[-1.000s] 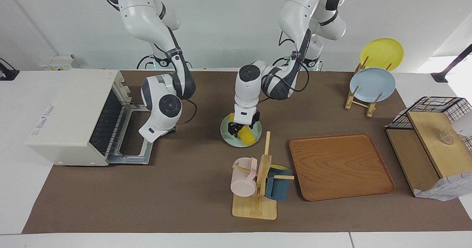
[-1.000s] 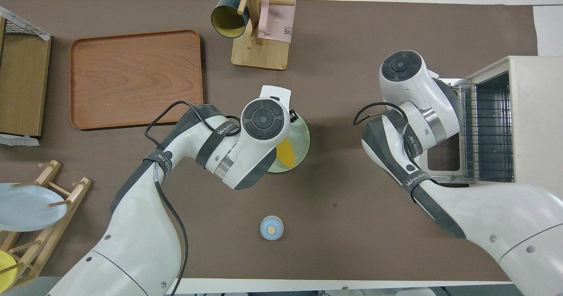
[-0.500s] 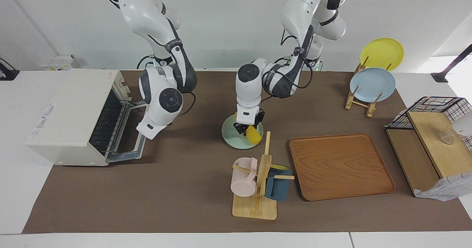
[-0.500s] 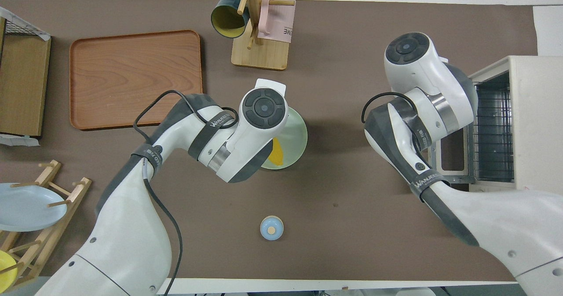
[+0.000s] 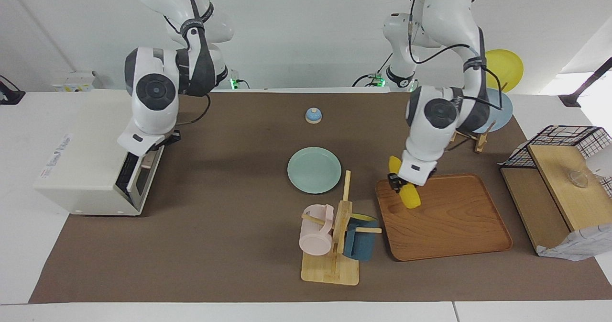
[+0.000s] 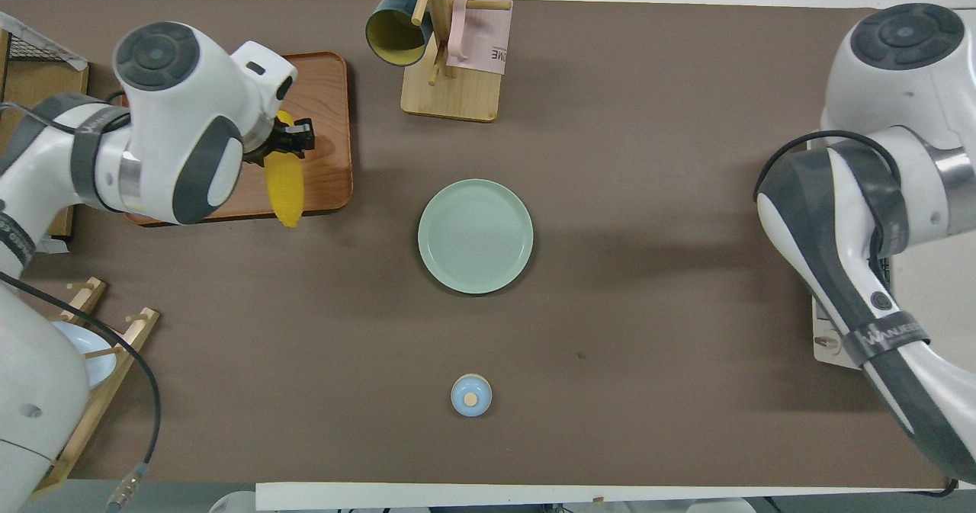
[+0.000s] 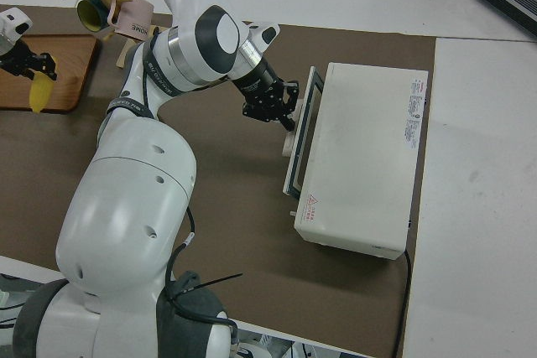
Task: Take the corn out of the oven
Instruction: 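Carry the corn onto the wooden tray while the right gripper retracts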
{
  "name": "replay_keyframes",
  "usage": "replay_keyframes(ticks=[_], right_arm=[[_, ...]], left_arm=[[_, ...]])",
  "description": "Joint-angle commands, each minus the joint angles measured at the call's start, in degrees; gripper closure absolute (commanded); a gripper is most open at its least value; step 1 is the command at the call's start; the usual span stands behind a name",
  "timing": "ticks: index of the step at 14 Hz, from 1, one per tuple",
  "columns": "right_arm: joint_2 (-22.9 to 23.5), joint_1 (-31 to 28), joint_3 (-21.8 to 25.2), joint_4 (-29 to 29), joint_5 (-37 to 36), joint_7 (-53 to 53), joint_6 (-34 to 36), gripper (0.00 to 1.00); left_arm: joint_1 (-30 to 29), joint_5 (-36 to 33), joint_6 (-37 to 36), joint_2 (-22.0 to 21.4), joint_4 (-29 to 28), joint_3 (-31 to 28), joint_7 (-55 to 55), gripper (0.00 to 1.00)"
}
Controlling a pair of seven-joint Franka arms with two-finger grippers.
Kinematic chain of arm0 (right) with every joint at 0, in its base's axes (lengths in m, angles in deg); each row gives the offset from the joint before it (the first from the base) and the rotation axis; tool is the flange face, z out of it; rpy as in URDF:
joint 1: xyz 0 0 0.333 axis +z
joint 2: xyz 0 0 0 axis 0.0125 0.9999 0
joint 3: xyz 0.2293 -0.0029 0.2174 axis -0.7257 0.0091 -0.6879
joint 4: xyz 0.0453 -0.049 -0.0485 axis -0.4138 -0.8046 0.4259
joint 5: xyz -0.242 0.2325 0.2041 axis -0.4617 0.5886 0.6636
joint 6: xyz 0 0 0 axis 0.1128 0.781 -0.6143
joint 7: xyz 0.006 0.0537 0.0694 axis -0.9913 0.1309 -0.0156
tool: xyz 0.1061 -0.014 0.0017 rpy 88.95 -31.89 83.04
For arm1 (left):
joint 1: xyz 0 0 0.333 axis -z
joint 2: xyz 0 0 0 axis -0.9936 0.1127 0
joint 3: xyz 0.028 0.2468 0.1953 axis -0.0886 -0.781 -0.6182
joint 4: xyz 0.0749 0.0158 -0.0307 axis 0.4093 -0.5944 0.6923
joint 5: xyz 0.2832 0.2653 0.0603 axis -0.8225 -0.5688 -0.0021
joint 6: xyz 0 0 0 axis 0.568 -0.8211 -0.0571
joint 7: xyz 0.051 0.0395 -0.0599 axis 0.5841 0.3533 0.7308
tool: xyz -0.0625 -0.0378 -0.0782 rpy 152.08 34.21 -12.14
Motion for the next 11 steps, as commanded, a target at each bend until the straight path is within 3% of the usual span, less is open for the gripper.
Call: replay_keyframes(ticks=[1,2,3,4,5,6,7,10,11], right_arm=[[-0.87,-2.31,-0.26,-0.61,1.17,1.88,-0.32,0.52],[-2.10,-3.45,-0.17,-0.17,3.71,2.24,0.03,0.10],[-3.59,-4.94,-0.17,0.36,6.87,2.24,0.12,0.00],[-5.60,-6.17,-0.17,1.67,11.68,2.15,0.38,0.00],[-7.19,-6.70,0.00,3.51,15.82,2.06,0.99,0.00],[-8.34,-7.58,0.09,5.62,19.17,1.80,1.61,0.00],[-8.52,-8.11,0.00,8.77,21.38,1.71,3.10,0.00],[-6.42,-8.03,-0.17,20.37,23.24,0.84,11.61,0.00],[-6.50,-8.12,-0.17,21.53,24.90,0.22,12.42,0.00]], left_arm=[[-2.80,0.44,1.00,6.38,6.12,0.83,-3.80,1.00],[-3.69,0.79,1.97,6.65,6.21,0.92,-6.70,1.00],[-4.39,0.88,3.19,7.00,6.21,0.83,-8.56,0.99],[-5.01,0.88,3.64,7.26,5.95,0.83,-11.01,0.88],[-4.75,0.88,3.56,7.26,5.95,0.83,-12.52,0.64],[-4.40,0.79,3.38,7.27,5.95,0.83,-12.71,0.19],[-4.23,0.88,2.77,6.74,5.95,0.83,-12.62,0.01],[-4.58,1.05,-4.51,0.52,5.51,0.83,-12.62,0.00],[-4.75,1.05,-6.53,-2.20,4.64,0.83,-12.80,0.00]])
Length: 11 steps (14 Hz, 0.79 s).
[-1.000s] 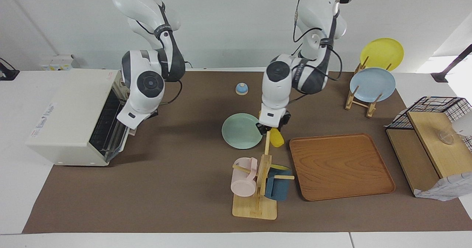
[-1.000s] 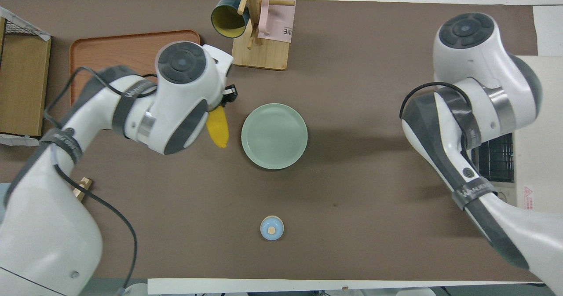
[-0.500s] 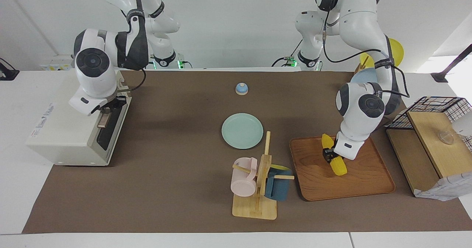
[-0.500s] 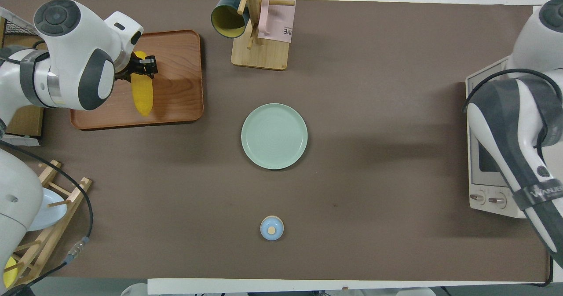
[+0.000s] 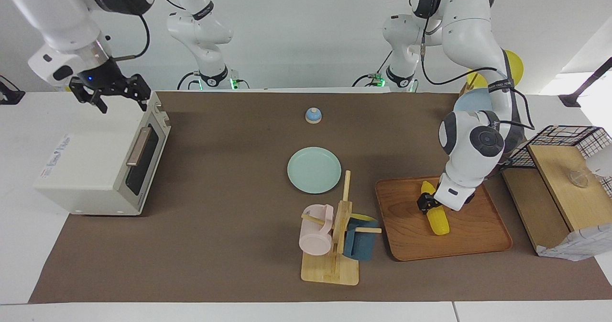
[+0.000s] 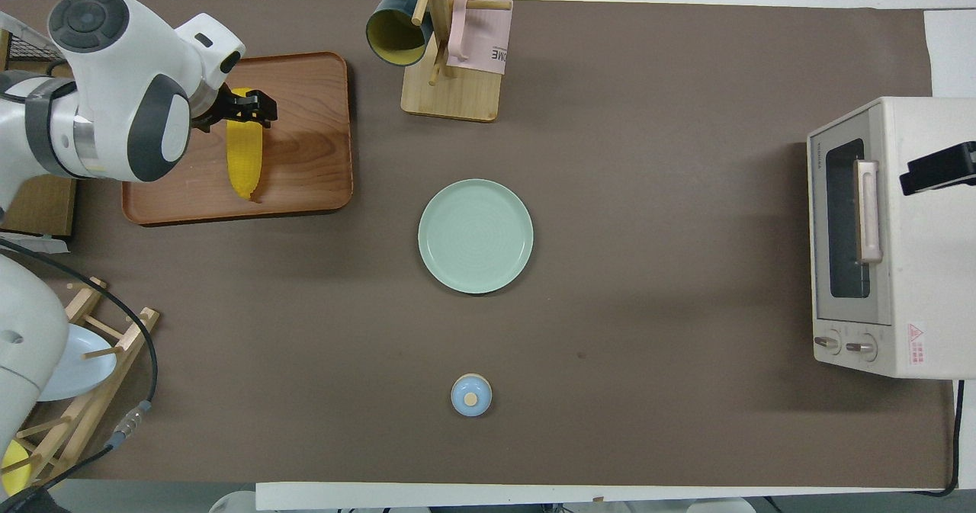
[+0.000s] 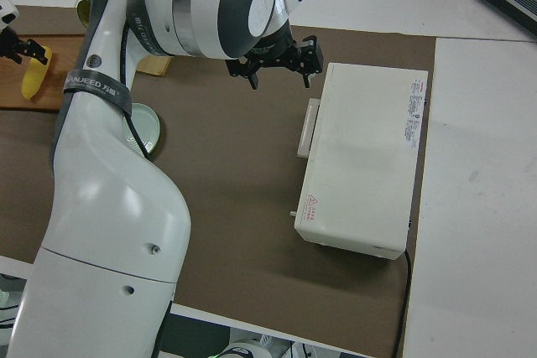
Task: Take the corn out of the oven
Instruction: 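Release the corn on the tray and withdraw the left gripper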
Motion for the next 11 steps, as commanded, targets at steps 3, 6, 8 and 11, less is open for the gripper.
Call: replay_keyframes(ticks=[3,6,8,11], right_arm=[[2.39,0.20,-0.46,5.61,2.24,-1.16,4.14,0.00],[1.86,0.38,-0.55,4.74,1.80,-1.50,5.73,0.00],[1.77,-0.14,-0.64,4.39,1.53,-1.60,5.21,0.00],[1.51,0.37,-0.55,3.68,1.36,-1.68,5.11,0.00]], left_arm=[[-1.28,0.76,-15.11,-13.36,-1.97,-0.03,-1.69,0.00],[-5.31,0.93,-24.52,-21.10,-1.27,-0.12,-6.06,0.00],[-7.42,0.93,-33.04,-25.93,0.84,-0.38,-10.63,0.00],[-9.81,2.34,-38.00,-29.20,3.56,-0.47,-13.72,0.00]])
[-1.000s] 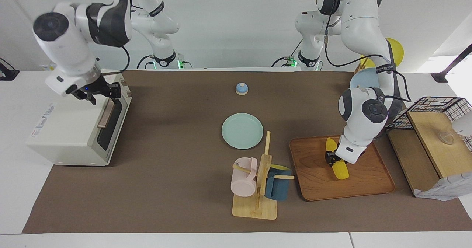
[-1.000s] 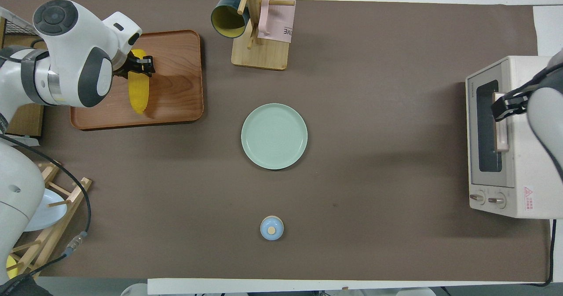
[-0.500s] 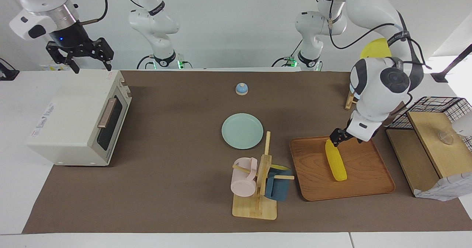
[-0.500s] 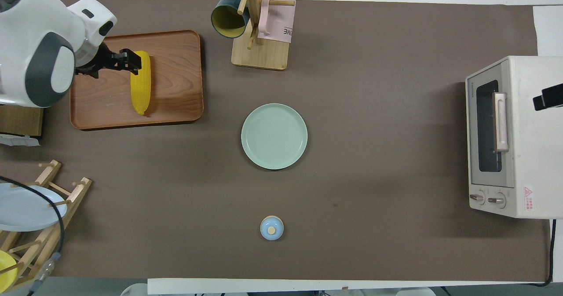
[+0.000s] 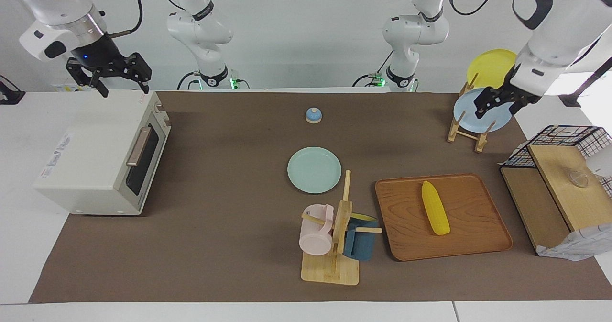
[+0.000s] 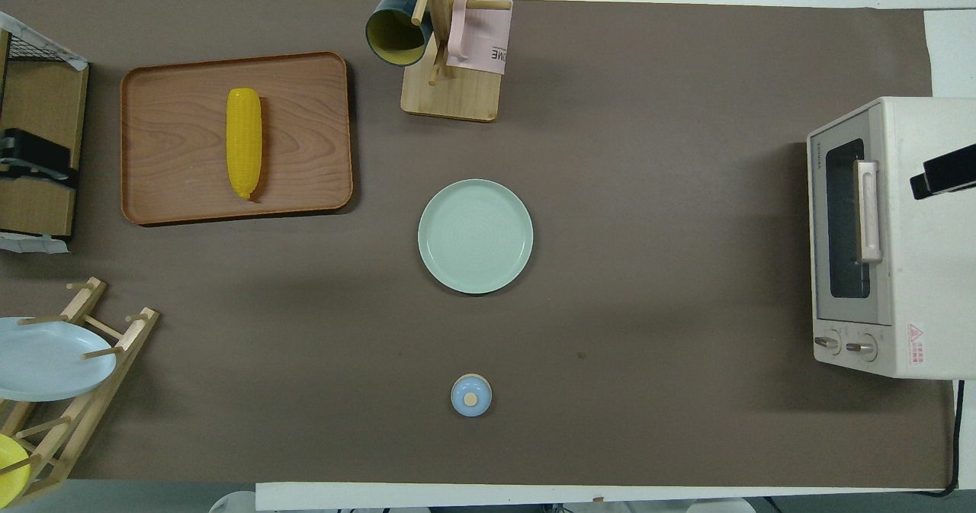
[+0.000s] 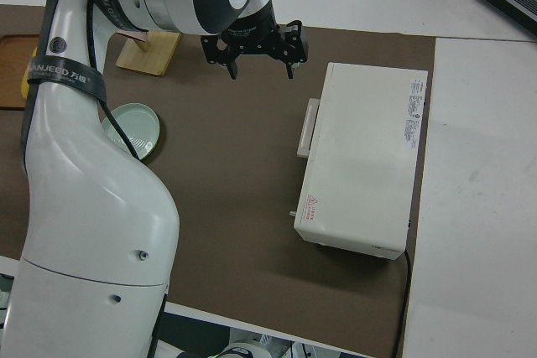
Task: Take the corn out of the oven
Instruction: 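Release the corn on the tray and withdraw the left gripper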
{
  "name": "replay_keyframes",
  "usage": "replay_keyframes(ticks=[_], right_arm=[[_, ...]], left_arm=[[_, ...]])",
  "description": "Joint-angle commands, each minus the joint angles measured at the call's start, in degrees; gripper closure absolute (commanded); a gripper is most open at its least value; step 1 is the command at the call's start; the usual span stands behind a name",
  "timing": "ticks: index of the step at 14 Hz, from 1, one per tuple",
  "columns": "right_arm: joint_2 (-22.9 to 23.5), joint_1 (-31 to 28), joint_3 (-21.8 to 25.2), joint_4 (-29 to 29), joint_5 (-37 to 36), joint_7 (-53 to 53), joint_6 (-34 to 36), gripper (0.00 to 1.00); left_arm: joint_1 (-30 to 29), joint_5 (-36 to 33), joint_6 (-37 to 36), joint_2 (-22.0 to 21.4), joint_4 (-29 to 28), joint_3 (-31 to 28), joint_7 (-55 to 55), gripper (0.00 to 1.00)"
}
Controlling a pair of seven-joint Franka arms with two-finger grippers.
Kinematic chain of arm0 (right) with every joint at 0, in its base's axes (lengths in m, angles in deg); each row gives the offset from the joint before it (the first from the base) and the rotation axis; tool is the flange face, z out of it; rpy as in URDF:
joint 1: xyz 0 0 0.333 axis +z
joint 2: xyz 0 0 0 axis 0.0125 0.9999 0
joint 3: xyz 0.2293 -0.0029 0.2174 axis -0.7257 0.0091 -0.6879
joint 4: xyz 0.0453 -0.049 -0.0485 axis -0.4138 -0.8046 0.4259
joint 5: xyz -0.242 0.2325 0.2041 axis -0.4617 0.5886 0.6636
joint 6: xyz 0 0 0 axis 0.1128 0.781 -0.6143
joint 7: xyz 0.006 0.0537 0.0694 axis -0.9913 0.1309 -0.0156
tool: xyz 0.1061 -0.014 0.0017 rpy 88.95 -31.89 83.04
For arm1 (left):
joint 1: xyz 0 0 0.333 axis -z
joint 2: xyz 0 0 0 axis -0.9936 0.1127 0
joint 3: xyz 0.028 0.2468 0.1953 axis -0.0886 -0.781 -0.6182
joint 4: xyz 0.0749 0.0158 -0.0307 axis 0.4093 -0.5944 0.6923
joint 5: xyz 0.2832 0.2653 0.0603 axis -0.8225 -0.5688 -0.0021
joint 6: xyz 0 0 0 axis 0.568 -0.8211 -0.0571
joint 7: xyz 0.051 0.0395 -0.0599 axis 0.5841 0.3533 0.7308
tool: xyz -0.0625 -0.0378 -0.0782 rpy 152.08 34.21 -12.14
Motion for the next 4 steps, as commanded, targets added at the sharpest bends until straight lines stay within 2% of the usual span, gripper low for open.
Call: replay_keyframes(ticks=[1,4], right_arm=[[-0.05,0.17,-0.26,-0.12,-0.16,-0.98,0.48,0.00],[-0.14,0.17,-0.26,-0.12,-0.16,-0.98,0.57,0.00]], left_arm=[[-0.75,1.33,-2.74,-1.25,1.28,0.16,-2.04,0.00],[-0.31,1.33,-2.74,-2.30,0.93,0.60,-2.04,0.00]])
